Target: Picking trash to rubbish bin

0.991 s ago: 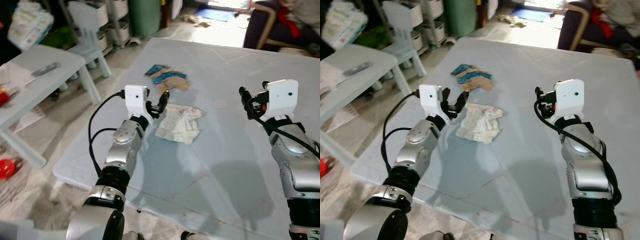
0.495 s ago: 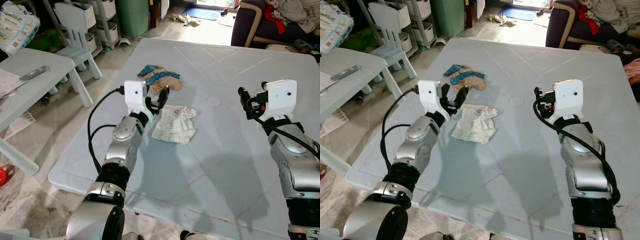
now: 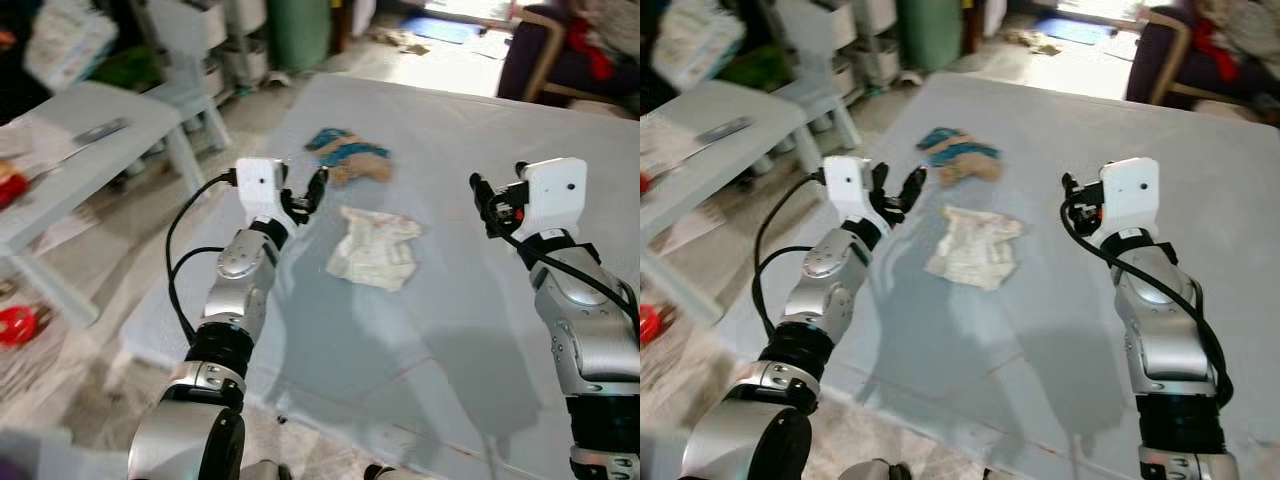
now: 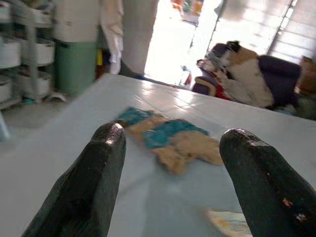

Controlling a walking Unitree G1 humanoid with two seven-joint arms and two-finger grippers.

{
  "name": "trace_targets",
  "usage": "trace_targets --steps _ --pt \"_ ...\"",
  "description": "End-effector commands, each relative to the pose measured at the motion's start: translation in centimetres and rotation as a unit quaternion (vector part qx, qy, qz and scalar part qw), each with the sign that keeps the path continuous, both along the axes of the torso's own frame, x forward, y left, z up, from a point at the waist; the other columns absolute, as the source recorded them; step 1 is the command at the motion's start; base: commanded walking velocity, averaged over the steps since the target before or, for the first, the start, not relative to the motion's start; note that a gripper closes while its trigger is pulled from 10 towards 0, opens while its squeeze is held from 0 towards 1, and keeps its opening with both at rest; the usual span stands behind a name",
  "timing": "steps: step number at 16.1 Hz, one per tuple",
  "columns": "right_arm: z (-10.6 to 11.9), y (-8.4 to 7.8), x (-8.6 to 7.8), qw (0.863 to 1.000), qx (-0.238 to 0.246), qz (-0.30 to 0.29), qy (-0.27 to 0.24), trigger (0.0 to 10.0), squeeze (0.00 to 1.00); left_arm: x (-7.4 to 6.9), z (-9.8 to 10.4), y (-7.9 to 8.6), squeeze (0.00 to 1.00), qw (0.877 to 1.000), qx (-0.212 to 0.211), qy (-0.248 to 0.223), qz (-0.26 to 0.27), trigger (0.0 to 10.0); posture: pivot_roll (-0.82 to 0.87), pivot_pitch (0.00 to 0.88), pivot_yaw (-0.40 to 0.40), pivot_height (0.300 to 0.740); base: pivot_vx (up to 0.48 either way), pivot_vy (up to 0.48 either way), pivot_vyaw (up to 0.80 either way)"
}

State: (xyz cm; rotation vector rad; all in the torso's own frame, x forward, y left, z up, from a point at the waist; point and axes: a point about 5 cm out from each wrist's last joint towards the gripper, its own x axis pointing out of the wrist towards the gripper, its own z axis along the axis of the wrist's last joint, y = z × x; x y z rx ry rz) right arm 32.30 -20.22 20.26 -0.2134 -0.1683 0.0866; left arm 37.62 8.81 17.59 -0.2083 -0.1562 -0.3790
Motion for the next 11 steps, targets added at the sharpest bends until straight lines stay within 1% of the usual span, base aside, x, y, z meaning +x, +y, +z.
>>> trace_targets --steps 1,3,11 --pt "0.68 0.27 0.03 1.0 -0.002 0.005 -0.015 10.0 0.0 0.02 0.66 -0.02 0.0 1.0 -0.002 -0.011 -0.002 10.0 -0.15 0.084 0.003 0.74 0.0 0.0 0.0" --pt "0.77 0.4 0.14 1.0 -0.002 0.008 -0.016 10.0 0.0 -0.01 0.69 0.22 0.0 1.0 -0.003 -0.014 -0.001 10.0 -0.14 0.084 0.002 0.74 0.0 0.0 0.0" --pt "0.79 0.73 0.32 1.0 -0.006 0.015 -0.017 10.0 0.0 -0.13 0.56 0.27 0.0 1.0 -0.002 -0.014 -0.003 10.0 -0.14 0.08 -0.005 0.74 0.297 0.0 0.0"
